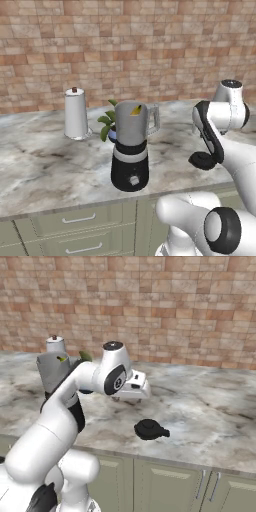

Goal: Open the blender lid, put the banana in the blender, close the lid, and start the blender.

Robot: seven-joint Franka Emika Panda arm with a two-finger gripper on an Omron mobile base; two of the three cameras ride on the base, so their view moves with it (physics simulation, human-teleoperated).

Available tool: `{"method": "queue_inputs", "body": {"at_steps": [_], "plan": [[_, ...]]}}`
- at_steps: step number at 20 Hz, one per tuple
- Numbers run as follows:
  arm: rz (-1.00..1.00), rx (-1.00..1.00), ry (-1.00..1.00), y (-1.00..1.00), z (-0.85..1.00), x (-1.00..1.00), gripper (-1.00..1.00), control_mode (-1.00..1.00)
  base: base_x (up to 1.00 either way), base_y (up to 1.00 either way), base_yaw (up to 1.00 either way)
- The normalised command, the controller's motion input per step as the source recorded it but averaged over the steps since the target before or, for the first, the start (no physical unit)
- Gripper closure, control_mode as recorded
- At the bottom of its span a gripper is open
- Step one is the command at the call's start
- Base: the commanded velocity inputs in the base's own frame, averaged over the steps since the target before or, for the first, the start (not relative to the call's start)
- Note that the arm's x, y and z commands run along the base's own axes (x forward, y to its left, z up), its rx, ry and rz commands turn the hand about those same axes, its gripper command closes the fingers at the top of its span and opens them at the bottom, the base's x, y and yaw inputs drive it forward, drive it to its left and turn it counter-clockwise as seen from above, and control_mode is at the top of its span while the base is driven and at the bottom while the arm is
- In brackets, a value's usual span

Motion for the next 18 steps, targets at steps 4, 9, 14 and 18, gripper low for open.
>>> {"method": "queue_inputs", "body": {"at_steps": [4, 9, 14, 18], "plan": [[-0.03, 0.0, 0.09, -0.37, -0.7, -0.08, -1.0, -1.0, 0.0, 0.0, 0.0], [-0.03, 0.01, 0.1, -0.4, -0.41, 0.0, -1.0, -1.0, 0.0, 0.0, 0.0], [-0.03, 0.01, 0.09, -0.35, -0.38, 0.0, -1.0, -1.0, 0.0, 0.0, 0.0], [-0.03, 0.0, 0.1, -0.11, -0.34, 0.09, -1.0, -1.0, 0.0, 0.0, 0.0]]}}
